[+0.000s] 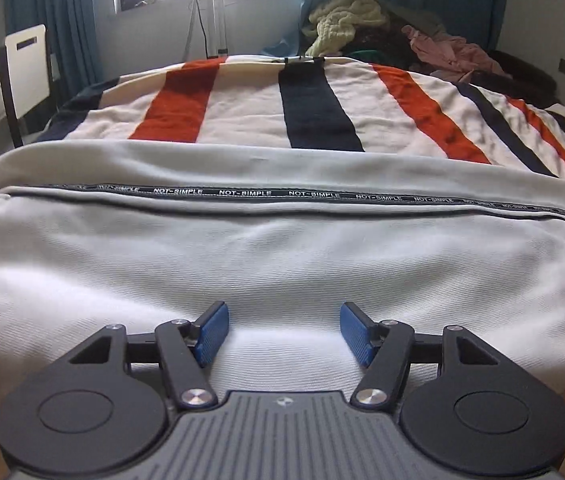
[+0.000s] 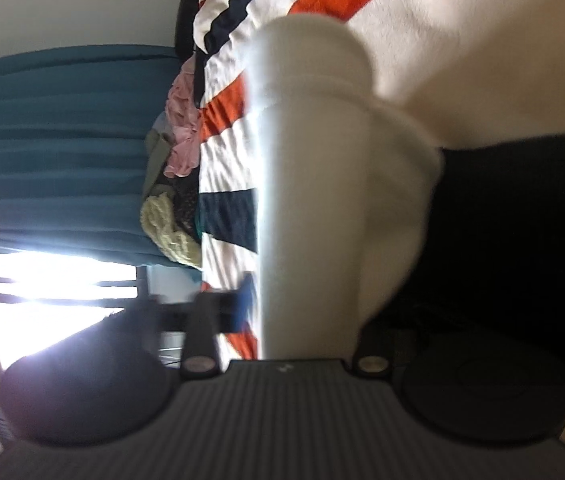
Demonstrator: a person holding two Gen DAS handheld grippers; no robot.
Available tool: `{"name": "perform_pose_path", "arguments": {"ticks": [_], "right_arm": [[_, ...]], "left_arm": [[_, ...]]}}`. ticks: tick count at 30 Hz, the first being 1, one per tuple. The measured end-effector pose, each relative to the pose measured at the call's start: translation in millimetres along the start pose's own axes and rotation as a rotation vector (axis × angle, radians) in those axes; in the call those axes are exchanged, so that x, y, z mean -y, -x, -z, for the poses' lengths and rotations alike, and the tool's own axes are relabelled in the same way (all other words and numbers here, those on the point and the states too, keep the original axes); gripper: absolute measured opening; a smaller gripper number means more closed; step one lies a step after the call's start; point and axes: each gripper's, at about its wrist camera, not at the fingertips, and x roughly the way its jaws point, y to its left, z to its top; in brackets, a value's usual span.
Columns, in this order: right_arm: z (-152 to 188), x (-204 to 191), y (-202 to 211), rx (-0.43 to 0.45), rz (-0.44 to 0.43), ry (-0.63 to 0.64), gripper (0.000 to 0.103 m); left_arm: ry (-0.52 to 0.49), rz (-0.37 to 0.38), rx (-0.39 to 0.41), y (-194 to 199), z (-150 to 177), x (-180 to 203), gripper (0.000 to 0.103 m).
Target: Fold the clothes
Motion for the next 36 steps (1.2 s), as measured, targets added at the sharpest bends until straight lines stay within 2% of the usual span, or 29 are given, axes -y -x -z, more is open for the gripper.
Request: {"name": "perform_pose_path", "arguments": {"ticks": [2, 5, 6, 7, 9, 13, 15, 17, 21, 24, 29, 32, 36], "right_arm": [[-2, 0, -1, 0.019, 0.008, 0.008, 0.065], [-8, -8, 3, 0.102, 0.089, 0.133, 0.064], [-10, -12, 3, 0.113, 0.101, 0.183, 0.057], [-11, -15, 2, 0.115, 0.116, 0.221, 0.041], [-10, -19, 2, 0.118, 0.149, 0.274, 0.018], [-7, -29, 8, 0.133, 0.175, 0.363, 0.014], [1, -45, 17, 0.156, 0.167, 0.467, 0.013], [19, -68, 27, 0.195, 0.154, 0.601, 0.013], [82, -123, 48, 0.269, 0.088, 0.970, 0.013], [144, -152, 65, 0.323, 0.017, 1.265, 0.013], [251, -166, 80, 0.303, -0.129, 1.619, 0.013], [315, -146, 81, 0.236, -0.216, 1.807, 0.013], [381, -88, 78, -0.024, -0.299, 1.967, 0.013]], "left_arm": [[-0.007, -0.003, 0.005, 2, 1, 0, 0.064], [-0.015, -0.005, 0.012, 3, 0, 0, 0.064], [-0.008, -0.001, 0.021, 6, 1, -1, 0.064], [0.001, 0.004, 0.030, 10, 2, -3, 0.064], [0.008, 0.011, 0.046, 13, 4, -5, 0.064], [0.011, 0.017, 0.060, 17, 7, -8, 0.065], [0.028, 0.020, 0.066, 19, 6, -11, 0.065], [0.086, 0.037, 0.078, 24, 5, -19, 0.065], [0.226, 0.057, 0.111, 39, 0, -44, 0.066], [0.327, 0.059, 0.145, 53, -6, -69, 0.074], [0.495, 0.059, 0.198, 73, -17, -112, 0.075], [0.614, 0.033, 0.223, 83, -18, -144, 0.078], [0.721, 0.016, 0.198, 86, -12, -180, 0.081]]}}
